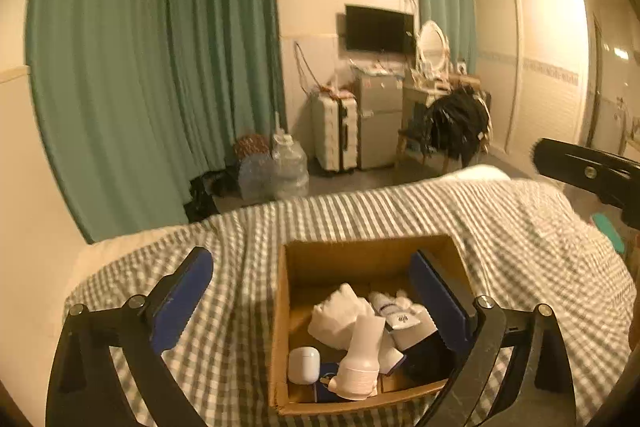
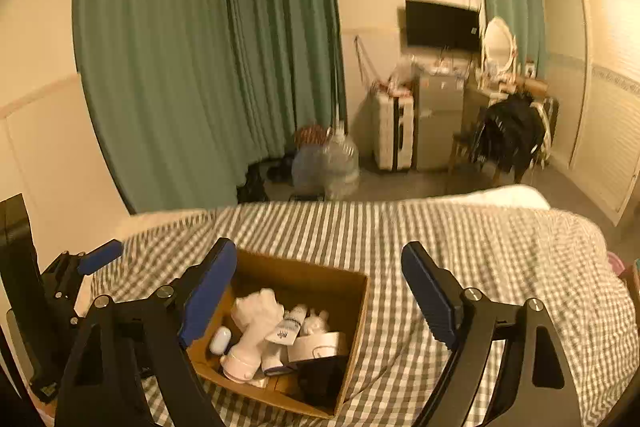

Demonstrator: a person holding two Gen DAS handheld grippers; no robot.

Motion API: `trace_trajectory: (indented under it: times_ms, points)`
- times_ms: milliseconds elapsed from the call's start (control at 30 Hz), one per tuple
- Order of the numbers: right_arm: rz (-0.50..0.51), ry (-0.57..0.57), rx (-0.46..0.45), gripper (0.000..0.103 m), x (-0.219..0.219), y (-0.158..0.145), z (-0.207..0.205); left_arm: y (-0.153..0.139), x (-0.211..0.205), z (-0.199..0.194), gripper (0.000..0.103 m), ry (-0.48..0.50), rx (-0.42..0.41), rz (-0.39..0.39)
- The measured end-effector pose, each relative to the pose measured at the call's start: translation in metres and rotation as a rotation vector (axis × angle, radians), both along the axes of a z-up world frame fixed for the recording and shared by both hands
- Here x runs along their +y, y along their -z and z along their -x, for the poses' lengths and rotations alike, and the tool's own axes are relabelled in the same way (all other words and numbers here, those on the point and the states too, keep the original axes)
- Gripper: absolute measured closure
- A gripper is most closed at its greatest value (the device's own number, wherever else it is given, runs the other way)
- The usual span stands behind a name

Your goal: Organize objects

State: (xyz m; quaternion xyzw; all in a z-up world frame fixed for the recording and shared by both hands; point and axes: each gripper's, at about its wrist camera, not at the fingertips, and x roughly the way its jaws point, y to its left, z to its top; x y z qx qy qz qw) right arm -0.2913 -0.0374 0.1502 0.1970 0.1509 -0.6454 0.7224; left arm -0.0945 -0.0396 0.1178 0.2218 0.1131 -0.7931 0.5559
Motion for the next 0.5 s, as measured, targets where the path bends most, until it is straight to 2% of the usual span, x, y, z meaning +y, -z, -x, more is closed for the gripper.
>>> trace_trajectory:
  times_ms: [167, 300, 400, 500]
  points:
    - [0.103, 0.035, 0.029, 0.008, 0.04, -0.025, -0.001, -0.026, 0.026, -0.016, 0.0, -0.016, 0.034, 0.069]
    - [0.124, 0.049, 0.03, 0.003, 0.064, -0.03, -0.003, -0.036, 0.05, -0.025, 0.0, -0.027, 0.046, 0.104]
    - [0.131, 0.059, 0.024, 0.002, 0.08, -0.024, -0.003, -0.033, 0.068, -0.03, 0.0, -0.028, 0.048, 0.129]
    - [0.112, 0.058, 0.038, 0.001, 0.09, -0.002, -0.006, -0.021, 0.079, -0.035, 0.0, -0.05, 0.04, 0.136]
